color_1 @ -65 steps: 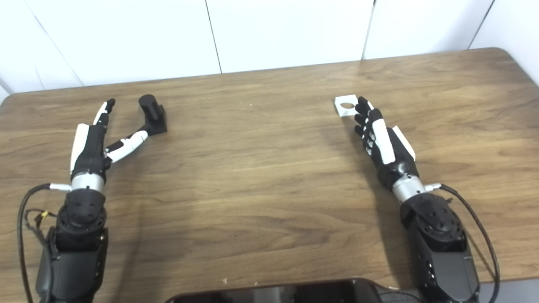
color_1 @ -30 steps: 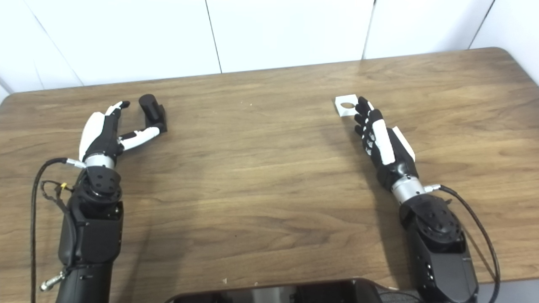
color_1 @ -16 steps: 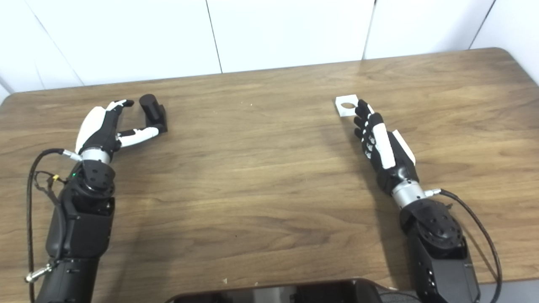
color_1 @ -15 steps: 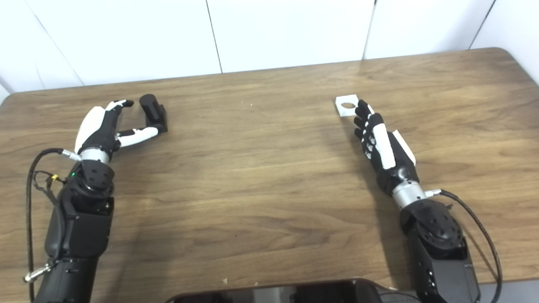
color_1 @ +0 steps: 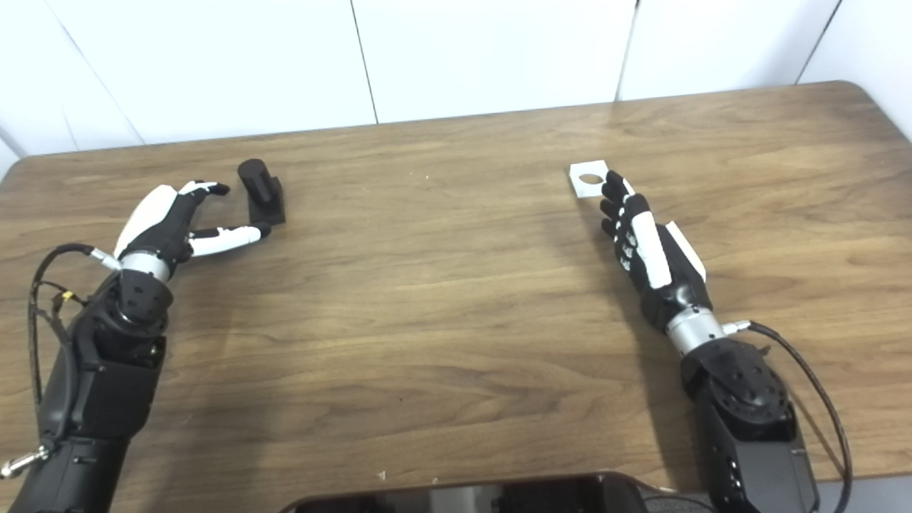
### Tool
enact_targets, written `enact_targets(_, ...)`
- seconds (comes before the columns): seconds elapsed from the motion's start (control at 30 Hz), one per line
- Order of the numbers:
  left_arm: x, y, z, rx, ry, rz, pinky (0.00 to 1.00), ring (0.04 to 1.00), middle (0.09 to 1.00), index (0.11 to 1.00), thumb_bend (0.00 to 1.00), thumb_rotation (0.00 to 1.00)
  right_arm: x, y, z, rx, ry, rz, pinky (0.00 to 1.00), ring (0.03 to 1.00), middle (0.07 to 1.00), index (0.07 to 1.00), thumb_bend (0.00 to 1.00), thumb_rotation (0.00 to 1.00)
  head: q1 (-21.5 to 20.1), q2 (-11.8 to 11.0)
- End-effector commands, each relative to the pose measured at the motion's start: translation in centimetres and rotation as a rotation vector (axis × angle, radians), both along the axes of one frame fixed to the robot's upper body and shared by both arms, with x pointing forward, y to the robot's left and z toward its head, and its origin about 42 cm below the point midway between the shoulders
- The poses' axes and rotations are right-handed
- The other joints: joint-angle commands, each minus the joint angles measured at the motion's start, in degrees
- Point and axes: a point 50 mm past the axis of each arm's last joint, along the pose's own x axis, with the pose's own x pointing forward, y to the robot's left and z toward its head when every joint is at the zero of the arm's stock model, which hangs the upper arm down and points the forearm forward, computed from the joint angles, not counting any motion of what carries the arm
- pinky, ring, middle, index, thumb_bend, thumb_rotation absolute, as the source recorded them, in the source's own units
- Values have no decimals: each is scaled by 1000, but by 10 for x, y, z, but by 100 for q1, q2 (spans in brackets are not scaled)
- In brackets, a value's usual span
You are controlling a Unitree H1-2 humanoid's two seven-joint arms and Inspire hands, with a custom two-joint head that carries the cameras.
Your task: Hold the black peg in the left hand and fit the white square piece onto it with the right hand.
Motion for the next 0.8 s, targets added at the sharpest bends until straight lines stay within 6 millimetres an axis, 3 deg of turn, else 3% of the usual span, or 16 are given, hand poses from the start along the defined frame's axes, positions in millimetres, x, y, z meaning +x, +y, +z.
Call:
enact_targets(0.0,12,4,26,37,-74,-10,967,1000,1000,873,827,481,3,0,16,-12,-70,20,1000,1000,1000,1000,658,1000,-1,-5)
enact_targets(0.77,22,8,25,117,-46,-58,1000,1000,1000,970,914,447,0,-3,11,-8,-31,33,1000,1000,1000,1000,637,1000,43,-71)
